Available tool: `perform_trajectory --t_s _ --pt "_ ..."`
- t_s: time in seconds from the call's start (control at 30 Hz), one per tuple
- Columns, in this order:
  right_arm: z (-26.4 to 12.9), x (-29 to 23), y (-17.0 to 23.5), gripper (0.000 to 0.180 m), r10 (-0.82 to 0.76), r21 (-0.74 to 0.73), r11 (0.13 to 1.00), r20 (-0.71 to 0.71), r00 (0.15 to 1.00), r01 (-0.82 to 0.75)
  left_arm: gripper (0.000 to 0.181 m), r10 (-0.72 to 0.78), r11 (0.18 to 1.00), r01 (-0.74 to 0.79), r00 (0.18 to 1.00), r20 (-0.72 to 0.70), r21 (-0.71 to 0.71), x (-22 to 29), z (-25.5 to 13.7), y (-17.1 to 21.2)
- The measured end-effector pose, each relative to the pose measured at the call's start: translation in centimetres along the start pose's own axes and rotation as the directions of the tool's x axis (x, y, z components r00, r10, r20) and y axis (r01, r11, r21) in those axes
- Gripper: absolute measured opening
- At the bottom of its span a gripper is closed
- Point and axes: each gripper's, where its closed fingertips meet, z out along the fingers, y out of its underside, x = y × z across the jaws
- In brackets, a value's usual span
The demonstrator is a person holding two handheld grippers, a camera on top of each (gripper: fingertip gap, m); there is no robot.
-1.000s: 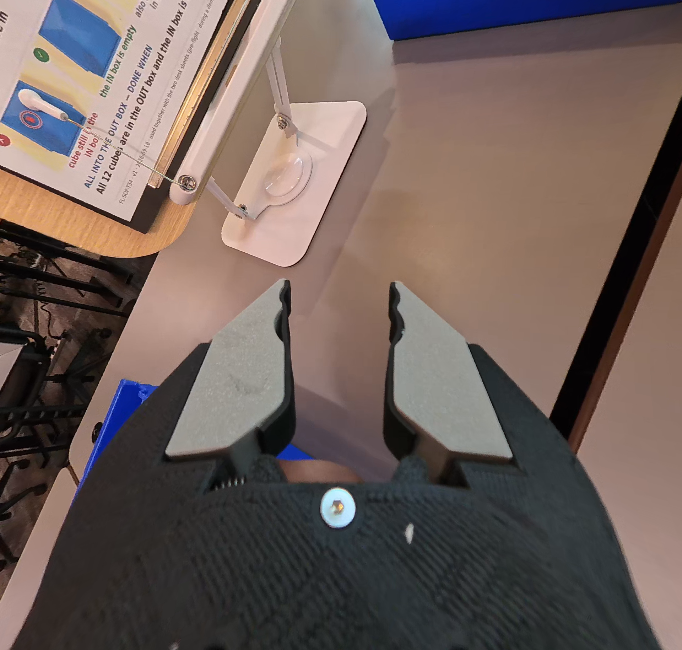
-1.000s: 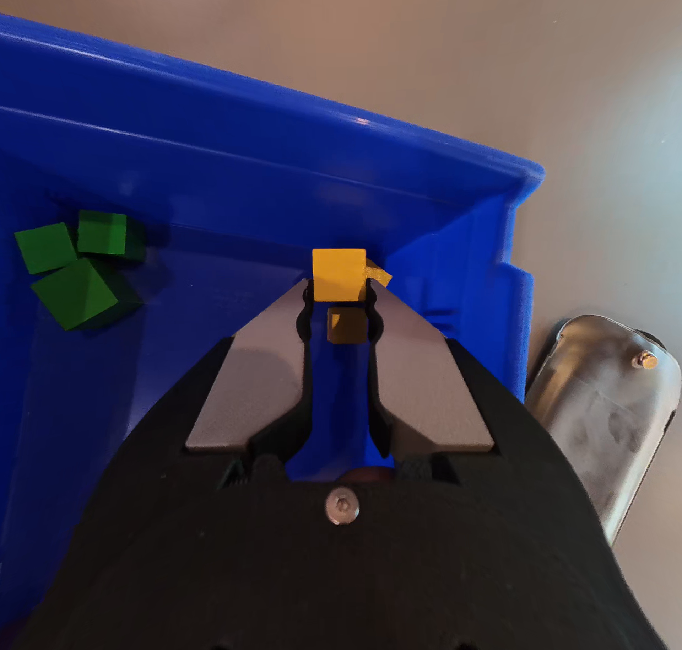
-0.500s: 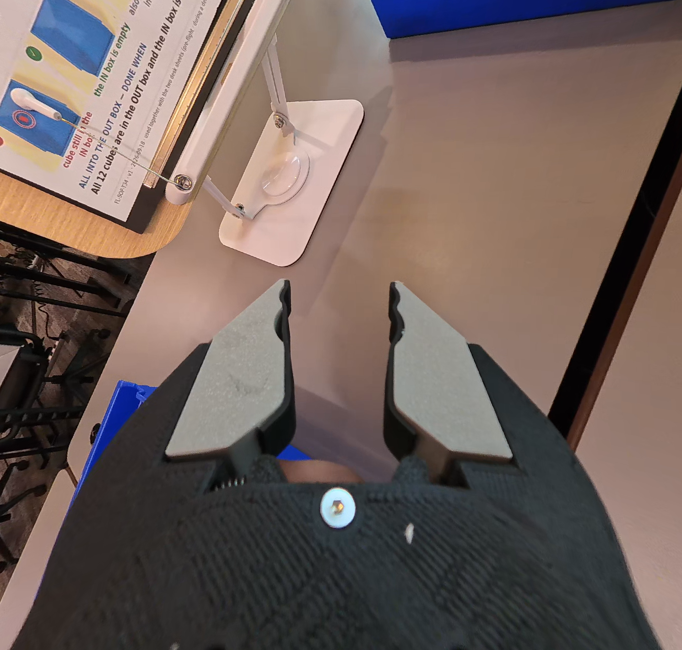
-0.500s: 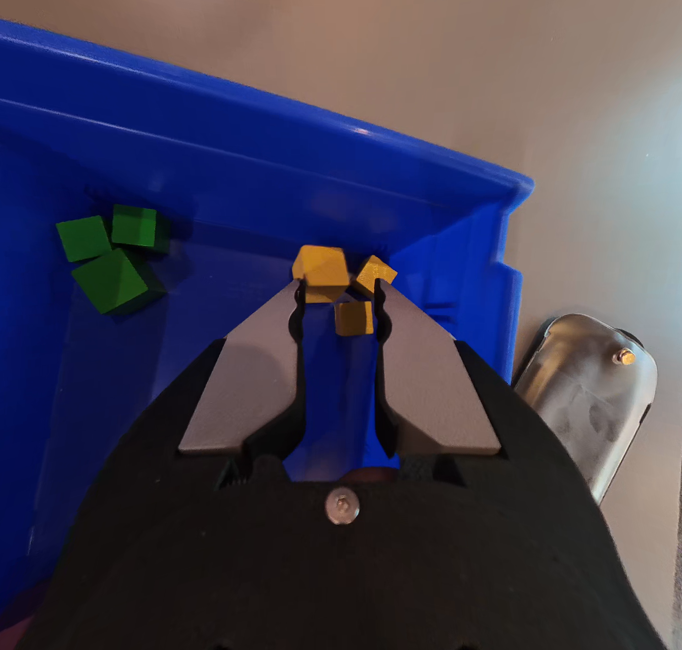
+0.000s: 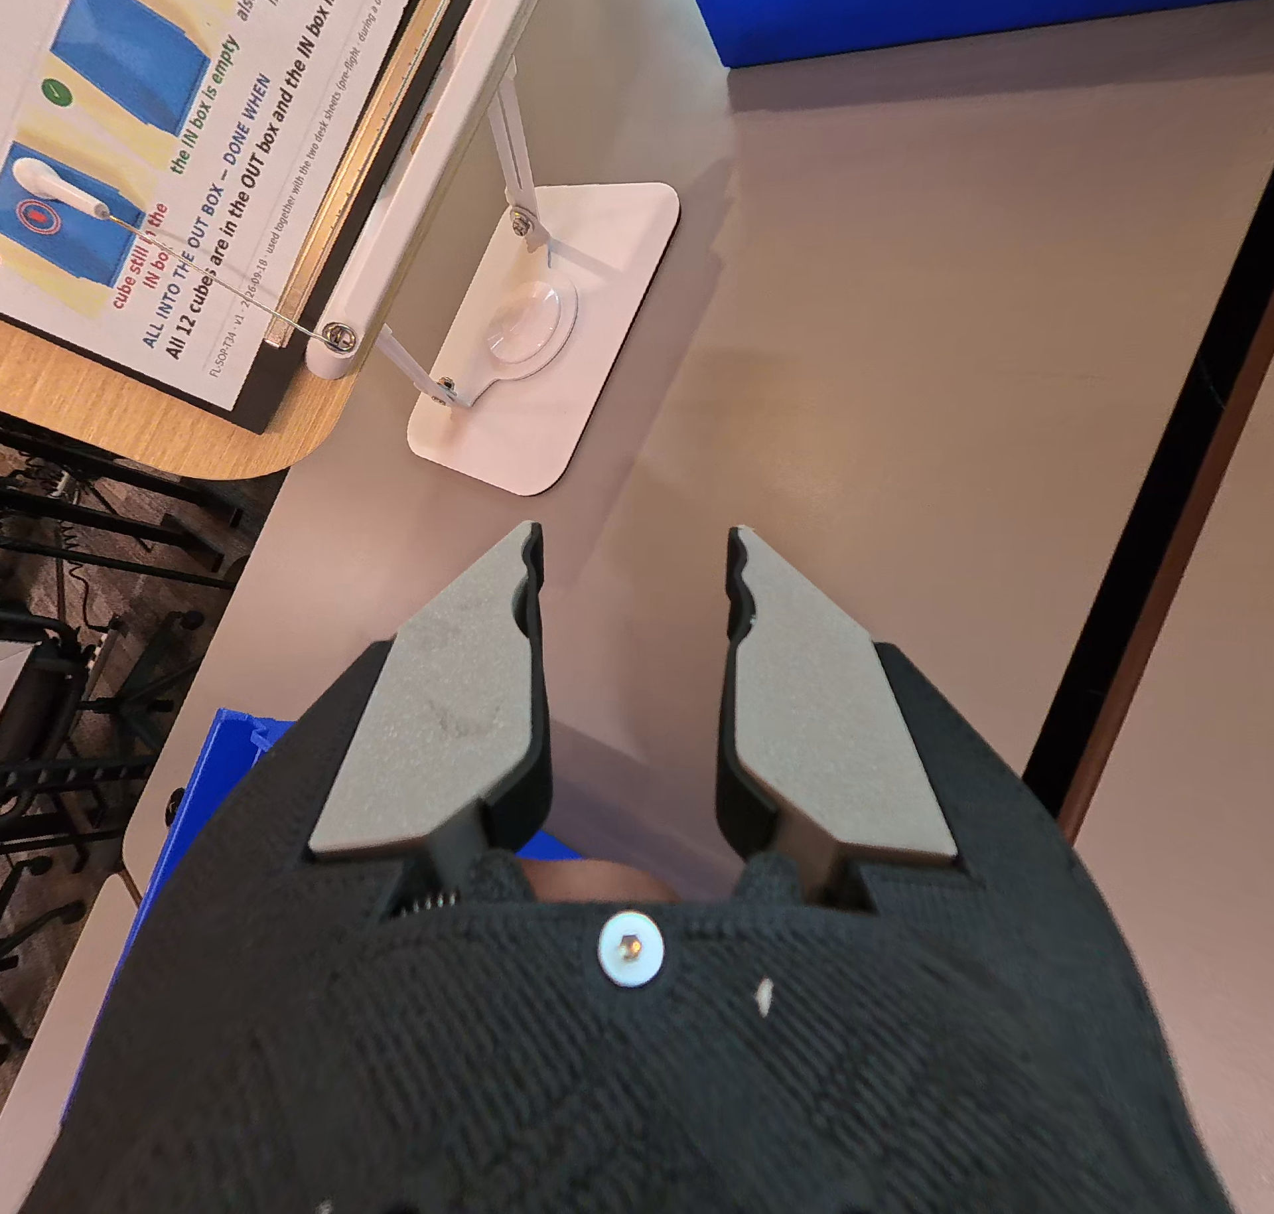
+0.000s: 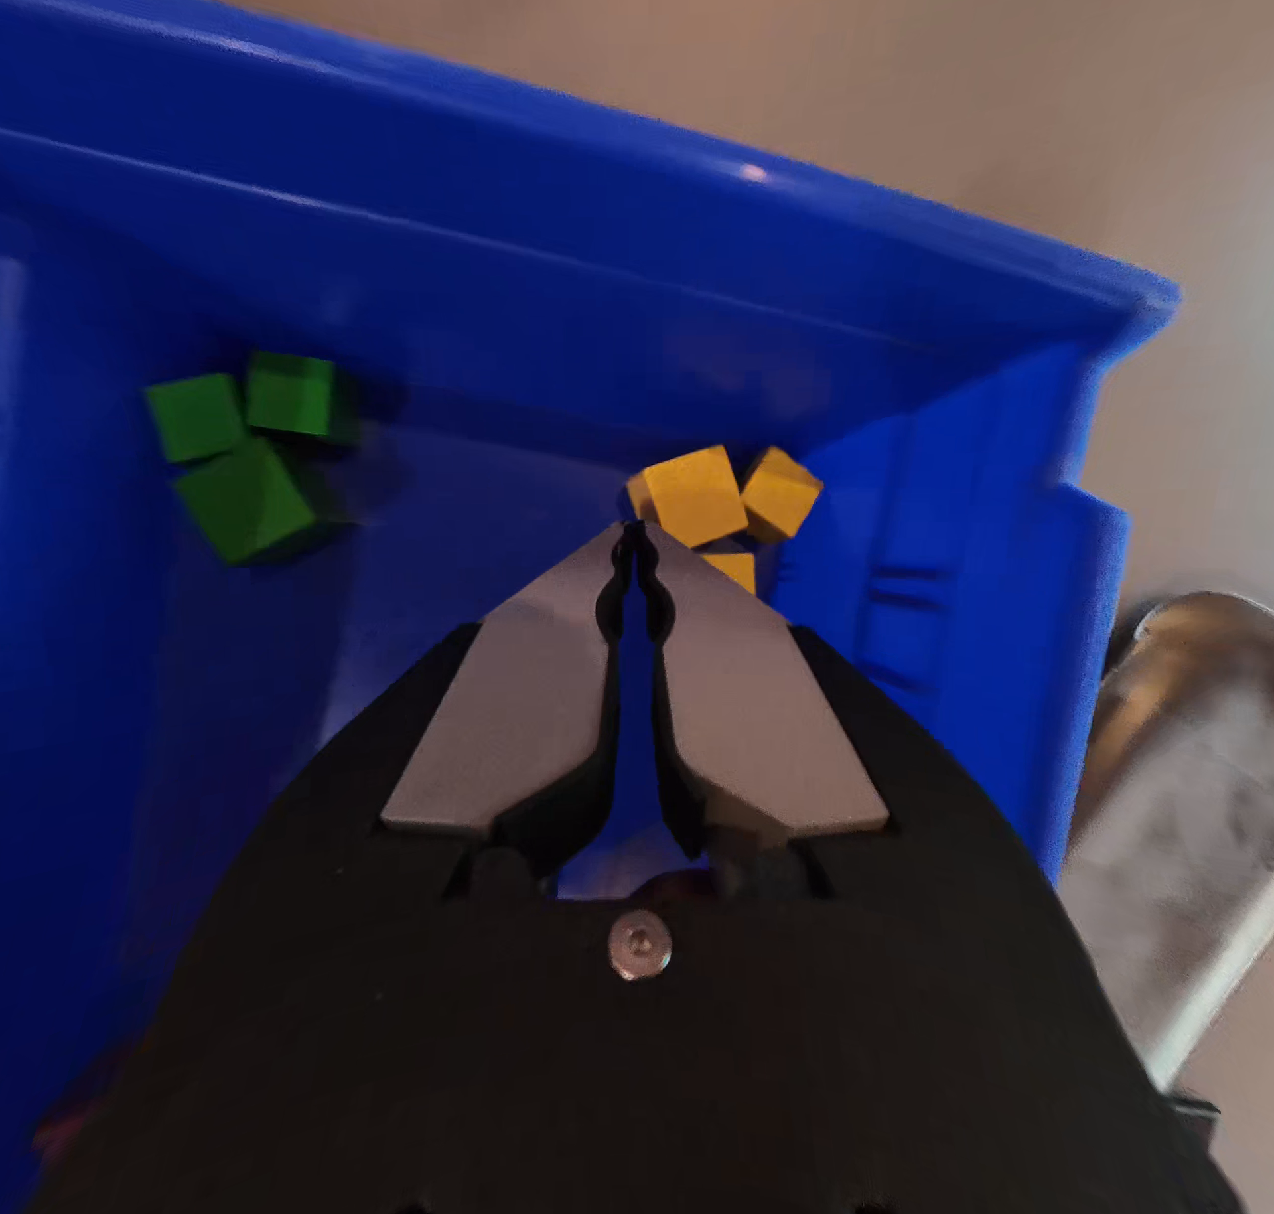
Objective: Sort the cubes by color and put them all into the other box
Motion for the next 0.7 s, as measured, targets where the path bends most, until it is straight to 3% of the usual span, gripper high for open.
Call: perform_trajectory --t_s 0.1,0.3,0.57,0.7 --pt "-1.0 -0.4 -0.3 0.007 0.009 0.012 1.000 0.028 1.000 -0.009 0.051 -0.004 1.000 0.004 1.000 0.000 0.001 -0.1 -0.1 0.0" --pt "-7.4 -3.0 -5.2 0.015 0.001 0.282 0.959 0.137 0.991 -0.040 0.051 -0.034 0.999 0.033 0.999 0.013 0.012 -0.5 -0.4 -0.2" --pt "-20.7 -8.0 -9.7 0.032 -0.114 0.658 0.750 0.223 0.968 -0.063 0.051 -0.132 0.991 0.132 0.991 0.021 -0.006 -0.3 -0.1 -0.1" --pt "-26.1 -13.2 -9.7 0.057 -0.254 0.772 0.635 0.247 0.935 -0.031 0.050 -0.276 0.961 0.276 0.961 0.009 0.028 1.3 0.8 -0.2"
